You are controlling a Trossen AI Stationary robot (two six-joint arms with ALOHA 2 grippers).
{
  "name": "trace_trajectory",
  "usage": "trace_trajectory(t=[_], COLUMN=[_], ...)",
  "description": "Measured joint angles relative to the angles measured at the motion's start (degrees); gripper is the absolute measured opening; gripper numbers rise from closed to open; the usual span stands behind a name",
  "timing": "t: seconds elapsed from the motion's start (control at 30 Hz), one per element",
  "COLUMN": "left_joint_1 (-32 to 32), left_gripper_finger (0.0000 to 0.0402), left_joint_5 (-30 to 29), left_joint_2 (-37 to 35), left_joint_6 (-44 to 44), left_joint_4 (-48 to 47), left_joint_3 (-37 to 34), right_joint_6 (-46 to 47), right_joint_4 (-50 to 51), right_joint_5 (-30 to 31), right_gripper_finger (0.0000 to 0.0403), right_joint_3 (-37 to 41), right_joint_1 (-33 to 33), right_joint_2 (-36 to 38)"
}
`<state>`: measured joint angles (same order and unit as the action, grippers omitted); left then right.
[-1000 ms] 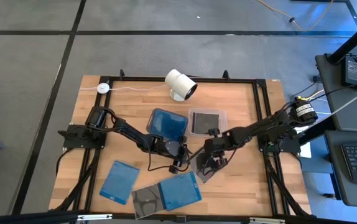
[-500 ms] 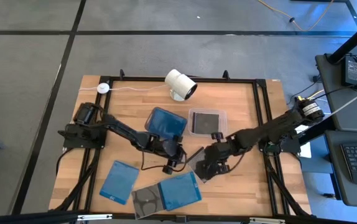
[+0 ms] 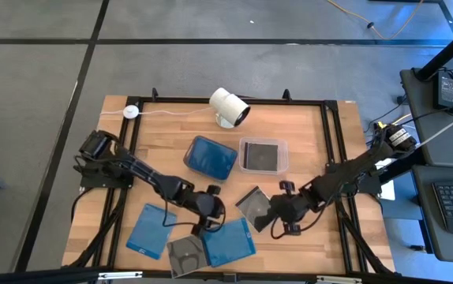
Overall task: Pick & place jewel cases by type
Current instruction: Put the right black cd case into the transparent bin
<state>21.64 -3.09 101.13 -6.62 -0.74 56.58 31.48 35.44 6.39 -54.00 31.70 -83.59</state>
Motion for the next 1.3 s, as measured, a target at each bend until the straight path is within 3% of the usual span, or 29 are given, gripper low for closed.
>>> trace_trajectory(t=[0.2, 0.47, 0.73, 1.07, 1.3], left_joint_1=[-0.5, -4.4, -6.2, -6.7, -7.3], left_gripper_finger=[0.0194, 0.0194, 0.0193, 0.0193, 0.0193], left_joint_5=[-3.2, -7.5, -5.5, -5.6, -4.5], left_joint_2=[5.3, 7.7, 12.1, 13.3, 13.5], left_joint_6=[-6.1, -5.8, -3.1, -1.0, 0.4], left_joint_4=[5.7, 7.3, 12.0, 14.8, 16.0], left_joint_3=[0.0, 0.0, 0.3, 0.3, 0.3], right_joint_6=[5.7, -6.0, 2.0, 6.6, 10.1], right_joint_4=[-7.5, -18.1, -7.4, -13.4, -8.4], right_joint_5=[2.4, 5.2, 6.2, 7.4, 8.8], right_gripper_finger=[0.0111, 0.0111, 0.0111, 0.0114, 0.0185], right_joint_3=[0.0, 0.0, 0.0, 0.0, 0.0], right_joint_1=[1.6, 1.0, 3.7, 2.3, 2.3], right_joint_2=[-0.3, -0.7, -3.8, -10.7, -11.4])
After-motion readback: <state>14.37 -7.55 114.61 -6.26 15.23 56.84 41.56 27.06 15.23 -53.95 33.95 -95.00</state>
